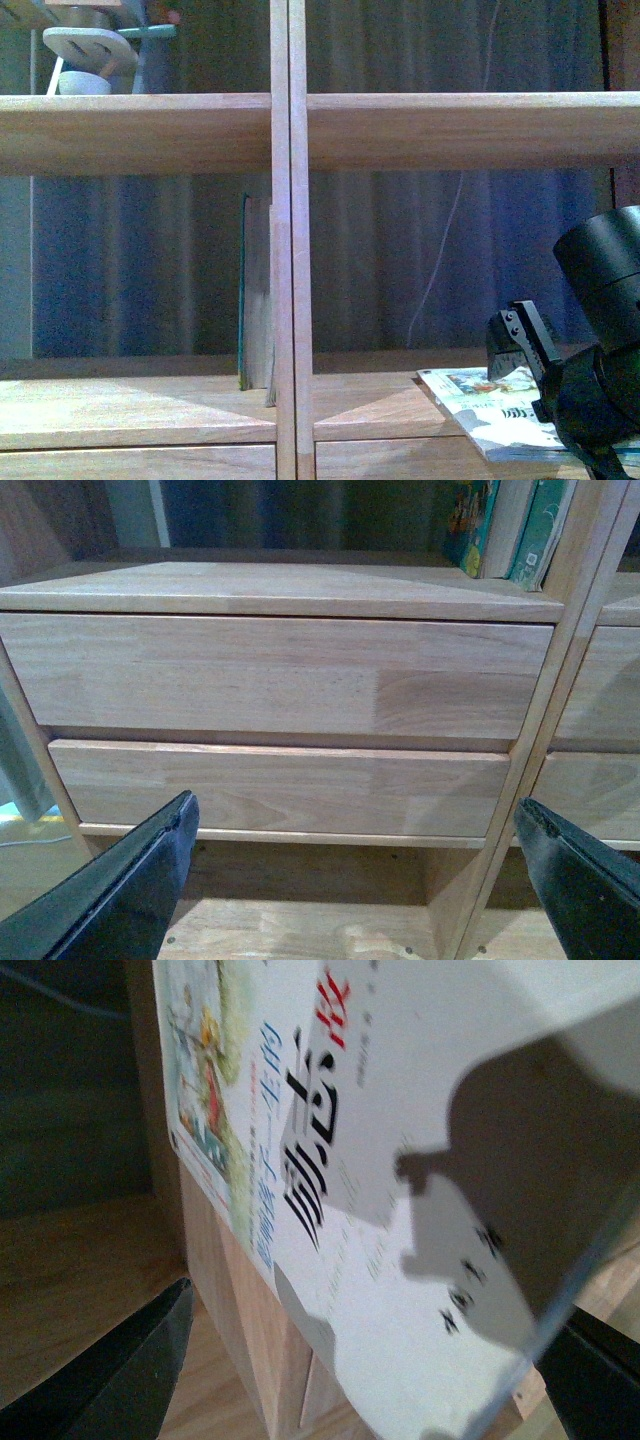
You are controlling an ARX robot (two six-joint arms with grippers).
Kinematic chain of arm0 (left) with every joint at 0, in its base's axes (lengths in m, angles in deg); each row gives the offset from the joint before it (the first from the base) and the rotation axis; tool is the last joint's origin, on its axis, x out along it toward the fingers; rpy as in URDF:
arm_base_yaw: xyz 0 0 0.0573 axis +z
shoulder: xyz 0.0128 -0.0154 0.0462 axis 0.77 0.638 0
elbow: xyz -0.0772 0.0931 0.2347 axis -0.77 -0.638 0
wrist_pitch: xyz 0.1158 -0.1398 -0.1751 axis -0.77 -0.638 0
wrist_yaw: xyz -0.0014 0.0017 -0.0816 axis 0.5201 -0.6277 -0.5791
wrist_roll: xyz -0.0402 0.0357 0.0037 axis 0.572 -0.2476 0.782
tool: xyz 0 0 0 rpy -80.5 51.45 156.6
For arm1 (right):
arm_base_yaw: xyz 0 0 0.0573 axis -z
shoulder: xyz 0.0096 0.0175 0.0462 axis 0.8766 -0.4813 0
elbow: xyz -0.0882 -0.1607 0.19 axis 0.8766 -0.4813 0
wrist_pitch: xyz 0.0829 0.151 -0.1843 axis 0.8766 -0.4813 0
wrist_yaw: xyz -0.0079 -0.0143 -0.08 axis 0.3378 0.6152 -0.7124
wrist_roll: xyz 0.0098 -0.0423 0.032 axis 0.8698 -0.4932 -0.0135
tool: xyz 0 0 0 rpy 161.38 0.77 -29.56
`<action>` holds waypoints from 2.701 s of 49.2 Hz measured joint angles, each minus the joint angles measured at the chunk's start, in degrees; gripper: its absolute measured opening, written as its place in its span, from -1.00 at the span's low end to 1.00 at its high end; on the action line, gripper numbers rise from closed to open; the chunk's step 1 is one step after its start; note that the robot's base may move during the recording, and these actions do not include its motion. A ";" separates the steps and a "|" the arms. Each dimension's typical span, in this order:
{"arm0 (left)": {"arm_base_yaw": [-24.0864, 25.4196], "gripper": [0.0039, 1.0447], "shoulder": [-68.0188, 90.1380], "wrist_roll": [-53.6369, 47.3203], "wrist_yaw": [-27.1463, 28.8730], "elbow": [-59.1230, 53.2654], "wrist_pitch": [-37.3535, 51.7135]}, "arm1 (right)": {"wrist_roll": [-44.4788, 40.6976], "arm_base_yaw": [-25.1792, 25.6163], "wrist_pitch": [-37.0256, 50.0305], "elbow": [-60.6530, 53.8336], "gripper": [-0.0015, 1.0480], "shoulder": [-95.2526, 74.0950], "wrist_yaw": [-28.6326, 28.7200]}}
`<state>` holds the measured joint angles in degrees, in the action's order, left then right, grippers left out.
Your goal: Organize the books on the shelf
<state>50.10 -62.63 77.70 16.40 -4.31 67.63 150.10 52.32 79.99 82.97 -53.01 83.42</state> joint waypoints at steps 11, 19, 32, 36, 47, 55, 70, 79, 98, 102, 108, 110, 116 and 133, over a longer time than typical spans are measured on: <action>0.00 0.86 0.00 0.00 0.00 0.00 0.00 | -1.68 1.51 0.13 3.96 0.86 -3.56 -0.57; 0.00 0.86 0.00 0.00 0.02 0.00 0.00 | -2.34 1.79 0.31 5.14 0.51 -4.46 -0.48; 0.00 0.86 0.00 0.00 0.02 0.00 0.00 | -2.54 1.97 1.07 5.09 -0.17 -4.46 0.44; 0.00 0.86 0.00 0.00 0.02 0.00 0.00 | -2.56 2.08 1.07 5.01 -0.37 -4.46 0.57; 0.00 0.86 0.00 0.00 0.02 0.00 0.00 | -2.99 2.54 1.95 4.74 -0.85 -3.58 1.05; 0.00 0.86 0.00 0.00 0.02 0.00 0.00 | -3.58 2.93 2.54 3.76 -0.86 -2.14 1.31; 0.00 0.86 0.00 0.00 0.02 0.00 0.00 | -9.66 3.45 6.84 2.38 -0.86 0.31 2.05; 0.00 0.86 0.00 0.00 0.02 0.00 0.00 | -22.49 5.14 10.45 0.85 -0.86 8.15 10.08; 0.00 0.86 0.00 0.00 0.02 0.00 0.00 | -40.24 12.31 11.26 -11.43 -0.86 25.03 25.31; 0.00 0.86 0.00 0.00 0.02 0.00 0.00 | -42.84 13.35 11.39 -14.10 -0.86 28.92 28.35; 0.00 0.86 0.00 0.00 0.02 0.00 0.00 | -45.46 13.66 11.21 -16.33 -0.86 35.06 33.07; 0.00 0.86 0.00 0.00 0.02 0.00 0.00 | -45.97 13.66 10.99 -16.57 -0.86 36.70 34.21; 0.00 0.86 0.00 0.00 0.02 0.00 0.00 | -46.53 13.42 10.03 -17.44 -0.86 40.30 37.42; 0.00 0.86 0.00 0.00 0.02 0.00 0.00 | -47.78 1.18 11.54 -19.98 -0.86 42.71 36.70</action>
<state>50.10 -62.63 77.70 16.42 -4.31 67.63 102.32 53.50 91.53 63.00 -10.30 120.12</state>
